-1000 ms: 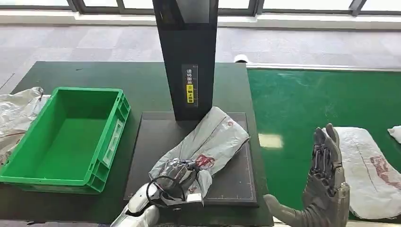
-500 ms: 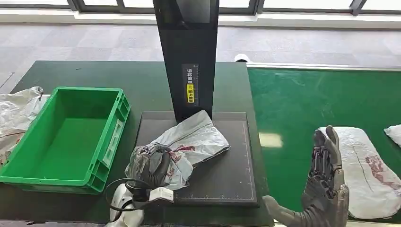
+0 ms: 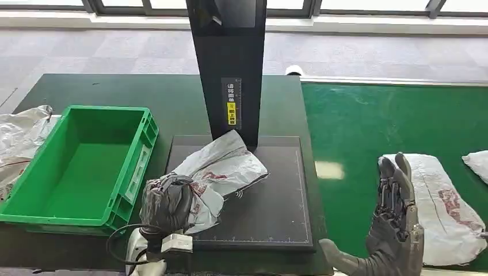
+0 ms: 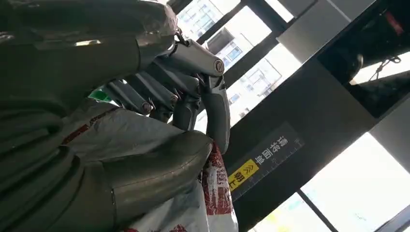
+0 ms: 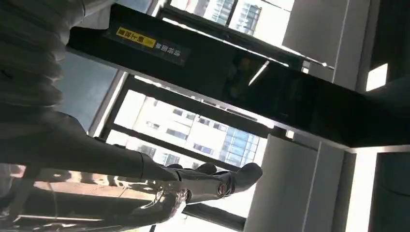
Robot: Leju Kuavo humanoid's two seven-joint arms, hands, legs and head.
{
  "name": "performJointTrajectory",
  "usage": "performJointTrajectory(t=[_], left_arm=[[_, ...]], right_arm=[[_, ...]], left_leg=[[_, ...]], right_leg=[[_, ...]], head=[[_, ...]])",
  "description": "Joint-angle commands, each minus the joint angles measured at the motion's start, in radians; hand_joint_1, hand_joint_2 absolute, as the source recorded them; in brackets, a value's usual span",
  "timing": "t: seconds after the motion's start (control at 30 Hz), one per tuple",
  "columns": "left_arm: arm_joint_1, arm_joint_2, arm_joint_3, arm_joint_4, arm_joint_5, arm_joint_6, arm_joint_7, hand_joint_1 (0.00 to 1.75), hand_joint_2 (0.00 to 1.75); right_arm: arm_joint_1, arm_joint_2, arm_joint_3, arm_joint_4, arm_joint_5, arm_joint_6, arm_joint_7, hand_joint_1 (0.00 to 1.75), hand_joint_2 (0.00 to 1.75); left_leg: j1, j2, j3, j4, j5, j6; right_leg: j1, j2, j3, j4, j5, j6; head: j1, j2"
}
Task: Moved the parcel from conveyor to table for the left to box.
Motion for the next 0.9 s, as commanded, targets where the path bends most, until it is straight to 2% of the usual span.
performJointTrajectory(t=[0.03, 0.33, 0.5, 0.6, 0.7, 0.8, 0.9], left_arm=[[0.003, 0.031, 0.049, 0.0, 0.0, 0.002, 0.004, 1.75, 1.75], [0.002, 0.031, 0.05, -0.001, 0.0, 0.002, 0.004, 1.75, 1.75], [0.003, 0.033, 0.095, -0.049, 0.004, 0.098, 0.004, 1.75, 1.75], [0.023, -0.002, 0.217, -0.21, 0.009, 0.101, 0.004, 1.75, 1.75], [0.047, -0.006, 0.427, -0.427, 0.087, 0.101, 0.004, 1.75, 1.75], [0.053, -0.006, 0.448, -0.443, 0.108, 0.101, 0.004, 1.75, 1.75], [0.053, -0.006, 0.448, -0.443, 0.108, 0.101, 0.004, 1.75, 1.75]], right_arm=[[-0.014, -0.016, 0.015, 0.028, -0.004, 0.008, 0.003, 0.0, 1.75], [-0.015, -0.016, 0.014, 0.031, -0.005, 0.008, 0.003, 0.0, 1.75], [-0.031, -0.008, 0.005, 0.048, -0.005, 0.021, 0.003, 0.0, 1.75], [-0.031, -0.005, 0.001, 0.053, -0.008, 0.027, 0.003, 0.0, 1.75], [-0.031, -0.002, 0.003, 0.057, -0.004, 0.024, 0.003, 0.0, 1.75], [-0.03, -0.002, 0.004, 0.056, -0.003, 0.02, 0.003, 0.0, 1.75], [-0.03, -0.002, 0.004, 0.056, -0.003, 0.02, 0.003, 0.0, 1.75]], left_leg=[[0.0, 0.002, 0.001, -0.002, 0.001, 0.0], [0.0, 0.002, 0.001, -0.002, 0.001, 0.0], [-0.001, 0.004, 0.001, -0.004, 0.002, 0.001], [-0.001, 0.006, 0.0, -0.004, 0.002, 0.001], [0.0, 0.009, -0.001, -0.002, 0.001, 0.0], [0.0, 0.01, -0.001, -0.003, 0.001, 0.0], [0.001, 0.006, 0.0, -0.002, 0.001, 0.0]], right_leg=[[0.0, 0.002, 0.0, -0.002, 0.001, 0.0], [0.0, 0.002, 0.0, -0.002, 0.001, 0.0], [0.0, 0.004, -0.001, -0.004, 0.003, 0.0], [0.0, 0.005, -0.002, -0.003, 0.004, -0.001], [0.001, 0.008, -0.004, -0.001, 0.004, -0.001], [0.001, 0.01, -0.004, -0.001, 0.003, -0.001], [0.001, 0.005, -0.002, -0.001, 0.002, -0.001]], head=[[0.0, 0.0], [0.0, 0.0], [0.0, 0.0], [0.0, 0.0], [0.0, 0.0], [0.0, 0.0], [0.0, 0.0]])
